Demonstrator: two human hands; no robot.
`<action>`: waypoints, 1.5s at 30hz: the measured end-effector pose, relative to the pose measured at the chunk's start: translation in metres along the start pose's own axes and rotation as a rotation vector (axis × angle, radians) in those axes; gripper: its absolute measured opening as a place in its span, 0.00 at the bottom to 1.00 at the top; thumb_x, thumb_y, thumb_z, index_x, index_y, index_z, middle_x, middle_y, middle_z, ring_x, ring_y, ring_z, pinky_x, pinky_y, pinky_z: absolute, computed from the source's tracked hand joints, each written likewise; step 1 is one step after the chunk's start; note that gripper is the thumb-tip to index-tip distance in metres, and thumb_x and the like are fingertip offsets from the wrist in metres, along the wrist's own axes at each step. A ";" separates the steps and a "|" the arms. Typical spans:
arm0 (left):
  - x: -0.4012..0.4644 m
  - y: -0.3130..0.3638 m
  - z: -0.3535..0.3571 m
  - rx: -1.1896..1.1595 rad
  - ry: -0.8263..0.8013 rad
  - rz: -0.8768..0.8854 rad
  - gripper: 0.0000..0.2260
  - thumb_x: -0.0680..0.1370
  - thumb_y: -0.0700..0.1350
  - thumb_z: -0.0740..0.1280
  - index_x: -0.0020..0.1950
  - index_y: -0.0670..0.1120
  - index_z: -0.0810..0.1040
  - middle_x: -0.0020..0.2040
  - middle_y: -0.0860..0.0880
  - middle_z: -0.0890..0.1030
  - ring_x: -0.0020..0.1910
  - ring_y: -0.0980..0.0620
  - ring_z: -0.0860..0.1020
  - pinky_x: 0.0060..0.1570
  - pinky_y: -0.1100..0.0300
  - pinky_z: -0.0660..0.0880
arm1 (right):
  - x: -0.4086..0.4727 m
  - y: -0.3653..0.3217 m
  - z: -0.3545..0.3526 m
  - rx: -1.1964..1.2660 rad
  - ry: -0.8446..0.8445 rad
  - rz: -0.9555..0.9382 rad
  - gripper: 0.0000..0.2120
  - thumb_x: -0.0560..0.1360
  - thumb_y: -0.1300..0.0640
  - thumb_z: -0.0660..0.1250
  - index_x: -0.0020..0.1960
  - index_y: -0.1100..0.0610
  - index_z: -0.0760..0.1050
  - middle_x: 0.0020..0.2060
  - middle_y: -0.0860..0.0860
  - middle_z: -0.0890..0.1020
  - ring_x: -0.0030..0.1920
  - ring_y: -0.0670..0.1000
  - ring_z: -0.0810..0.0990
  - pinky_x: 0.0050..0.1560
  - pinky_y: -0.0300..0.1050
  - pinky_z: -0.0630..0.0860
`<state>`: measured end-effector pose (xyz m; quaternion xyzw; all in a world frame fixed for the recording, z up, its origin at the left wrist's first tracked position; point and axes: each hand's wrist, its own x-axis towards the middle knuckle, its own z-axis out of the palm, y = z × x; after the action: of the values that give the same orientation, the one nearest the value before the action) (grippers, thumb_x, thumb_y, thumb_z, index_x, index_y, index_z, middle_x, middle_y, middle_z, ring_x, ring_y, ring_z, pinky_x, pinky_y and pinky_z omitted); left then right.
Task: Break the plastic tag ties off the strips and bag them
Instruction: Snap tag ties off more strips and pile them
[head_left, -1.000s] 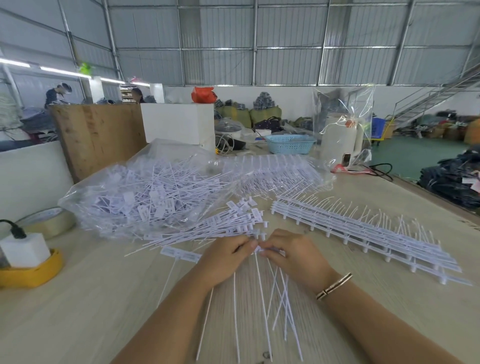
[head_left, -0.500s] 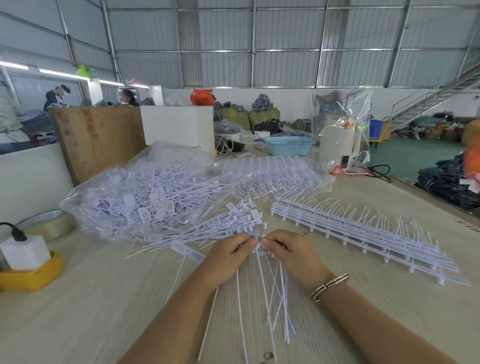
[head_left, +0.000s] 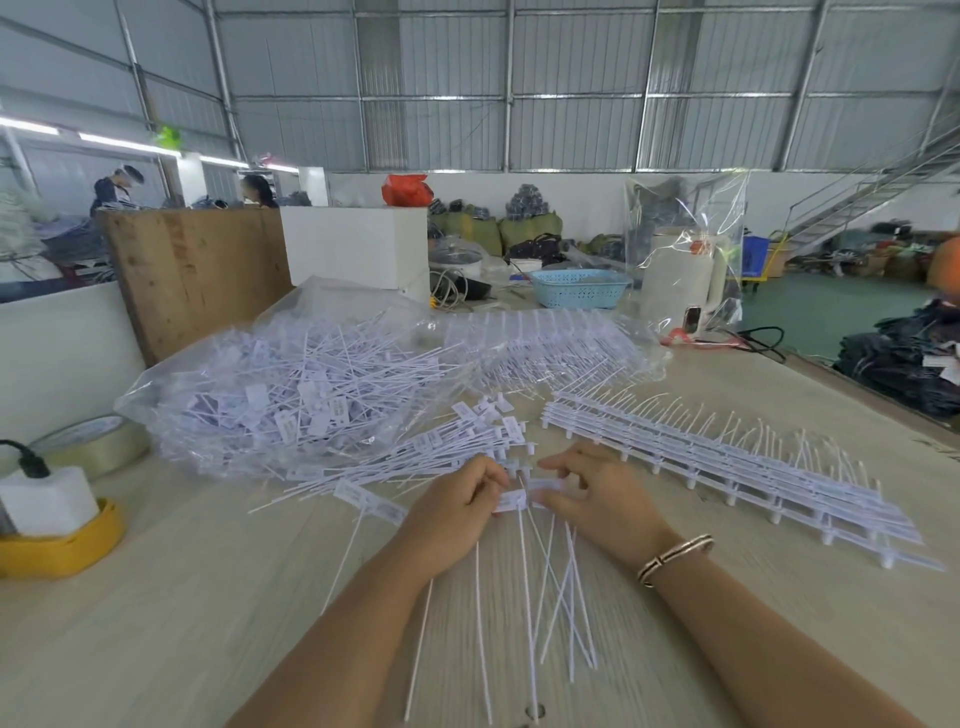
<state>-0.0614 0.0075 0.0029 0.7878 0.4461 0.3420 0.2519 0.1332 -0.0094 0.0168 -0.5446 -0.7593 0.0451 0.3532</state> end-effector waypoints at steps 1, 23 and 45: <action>0.001 0.000 0.001 0.018 0.007 0.019 0.11 0.80 0.44 0.58 0.45 0.60 0.69 0.37 0.56 0.76 0.35 0.57 0.74 0.37 0.60 0.68 | -0.002 -0.003 -0.001 0.014 0.031 -0.033 0.15 0.71 0.51 0.71 0.56 0.54 0.79 0.45 0.46 0.75 0.42 0.41 0.73 0.45 0.28 0.66; -0.001 0.001 -0.001 0.134 -0.002 -0.039 0.17 0.79 0.61 0.55 0.40 0.53 0.77 0.36 0.51 0.80 0.38 0.53 0.78 0.41 0.59 0.71 | -0.009 -0.022 0.001 -0.320 0.052 -0.304 0.09 0.72 0.51 0.64 0.47 0.52 0.81 0.39 0.47 0.83 0.40 0.50 0.81 0.45 0.46 0.65; 0.000 -0.004 0.002 -0.032 0.019 0.073 0.16 0.80 0.51 0.61 0.31 0.53 0.67 0.26 0.56 0.66 0.28 0.60 0.65 0.32 0.61 0.60 | -0.009 -0.026 0.004 -0.350 0.062 -0.244 0.19 0.78 0.50 0.48 0.47 0.53 0.77 0.41 0.44 0.81 0.40 0.49 0.79 0.49 0.45 0.53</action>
<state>-0.0620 0.0090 -0.0009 0.7962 0.4139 0.3655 0.2473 0.1116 -0.0264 0.0218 -0.5030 -0.8045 -0.1474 0.2794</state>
